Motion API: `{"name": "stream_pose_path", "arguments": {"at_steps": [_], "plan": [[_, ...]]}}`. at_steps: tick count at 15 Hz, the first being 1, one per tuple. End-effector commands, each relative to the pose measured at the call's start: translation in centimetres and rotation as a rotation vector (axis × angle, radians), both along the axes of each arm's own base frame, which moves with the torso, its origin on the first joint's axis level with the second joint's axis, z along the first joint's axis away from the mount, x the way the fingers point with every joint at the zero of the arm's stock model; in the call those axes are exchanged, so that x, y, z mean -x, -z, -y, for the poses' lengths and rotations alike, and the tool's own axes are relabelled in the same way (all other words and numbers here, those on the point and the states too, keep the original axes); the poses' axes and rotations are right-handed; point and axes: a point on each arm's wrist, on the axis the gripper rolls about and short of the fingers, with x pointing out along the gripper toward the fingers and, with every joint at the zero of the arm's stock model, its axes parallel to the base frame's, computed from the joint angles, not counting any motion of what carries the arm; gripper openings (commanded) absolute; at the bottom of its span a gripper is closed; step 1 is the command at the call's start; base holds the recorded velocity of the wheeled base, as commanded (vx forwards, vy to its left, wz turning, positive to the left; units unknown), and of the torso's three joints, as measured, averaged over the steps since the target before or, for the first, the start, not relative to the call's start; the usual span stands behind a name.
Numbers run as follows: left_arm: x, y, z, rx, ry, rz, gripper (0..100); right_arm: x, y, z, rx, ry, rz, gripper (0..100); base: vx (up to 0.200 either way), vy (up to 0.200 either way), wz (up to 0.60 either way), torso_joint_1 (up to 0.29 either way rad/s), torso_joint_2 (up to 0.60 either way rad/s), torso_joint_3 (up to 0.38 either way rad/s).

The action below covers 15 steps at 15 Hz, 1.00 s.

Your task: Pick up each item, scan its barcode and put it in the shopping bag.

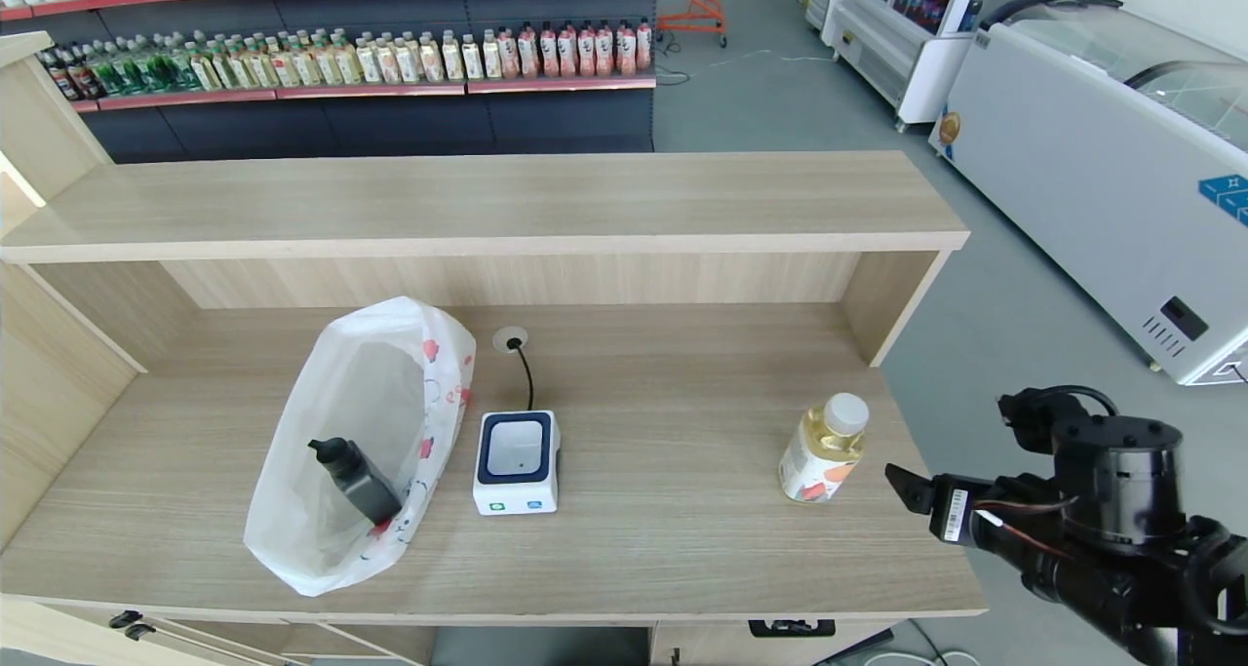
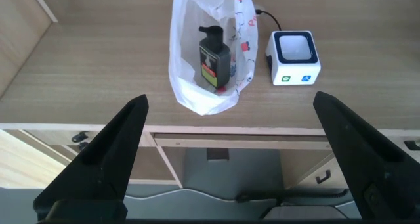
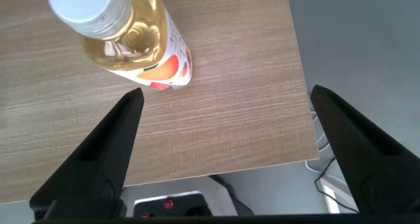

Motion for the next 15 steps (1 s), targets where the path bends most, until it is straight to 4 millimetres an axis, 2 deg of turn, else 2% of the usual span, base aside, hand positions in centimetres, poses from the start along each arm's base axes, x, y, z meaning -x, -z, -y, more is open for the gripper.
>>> {"name": "stream_pose_path", "arguments": {"at_steps": [1, 9, 12, 15], "plan": [[0.0, 0.0, 0.0, 0.000, 0.000, 0.000, 100, -0.9, 1.7, -1.0, 0.023, -0.024, -0.055, 100, 0.000, 0.000, 0.00, 0.000, 0.00, 0.000], [0.0, 0.0, 0.0, 0.000, 0.000, 0.000, 100, -5.3, 2.6, -3.1, 0.027, -0.044, -0.007, 100, 0.000, 0.000, 0.00, 0.000, 0.00, 0.000], [0.0, 0.0, 0.0, 0.000, 0.000, 0.000, 100, -6.5, 3.1, -4.3, 0.034, -0.079, 0.016, 100, 0.000, 0.000, 0.00, 0.000, 0.00, 0.000], [0.0, 0.0, 0.0, 0.000, 0.000, 0.000, 100, -6.7, 3.2, -5.5, 0.022, -0.112, 0.026, 100, 0.000, 0.000, 0.00, 0.000, 0.00, 0.000]]}}
